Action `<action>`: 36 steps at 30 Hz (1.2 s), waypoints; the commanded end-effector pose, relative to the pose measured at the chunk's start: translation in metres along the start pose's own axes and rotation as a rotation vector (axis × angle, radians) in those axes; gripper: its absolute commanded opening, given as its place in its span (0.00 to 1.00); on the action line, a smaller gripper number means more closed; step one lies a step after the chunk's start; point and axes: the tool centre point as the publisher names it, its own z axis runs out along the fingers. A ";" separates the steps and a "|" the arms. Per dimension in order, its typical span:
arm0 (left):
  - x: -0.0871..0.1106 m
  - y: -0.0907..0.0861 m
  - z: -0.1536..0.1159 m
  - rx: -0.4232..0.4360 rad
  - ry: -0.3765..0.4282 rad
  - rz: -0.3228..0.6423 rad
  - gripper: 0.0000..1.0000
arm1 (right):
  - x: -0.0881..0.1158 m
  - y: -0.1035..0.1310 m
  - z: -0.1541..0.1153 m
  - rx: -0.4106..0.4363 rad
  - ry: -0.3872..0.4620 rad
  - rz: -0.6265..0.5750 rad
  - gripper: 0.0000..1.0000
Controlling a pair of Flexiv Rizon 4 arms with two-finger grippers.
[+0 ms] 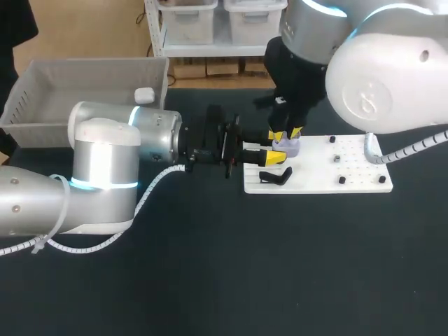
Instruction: Pick up each earbud case from the left stands, insert the matching earbuds, close the lid, and place the case in the box.
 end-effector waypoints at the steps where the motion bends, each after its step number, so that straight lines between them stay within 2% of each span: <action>1: 0.000 -0.002 0.000 -0.007 0.000 0.002 0.00 | 0.000 0.001 0.003 0.000 0.005 -0.002 0.00; 32: 0.000 -0.002 0.000 -0.007 0.000 0.002 0.00 | -0.008 -0.005 0.015 0.008 0.026 0.009 0.00; 33: 0.000 -0.002 0.000 -0.007 0.000 0.002 0.00 | -0.008 -0.005 0.015 0.008 0.029 0.009 0.07; 34: 0.000 -0.002 0.000 -0.007 0.000 0.002 0.00 | -0.007 -0.005 0.015 0.008 0.031 0.009 0.28; 35: 0.000 -0.002 0.000 -0.007 0.000 0.002 0.00 | -0.006 -0.005 0.014 0.008 0.032 0.009 0.78; 36: 0.000 -0.002 0.000 -0.007 0.000 0.002 0.00 | -0.005 -0.004 0.011 0.012 0.029 0.006 1.00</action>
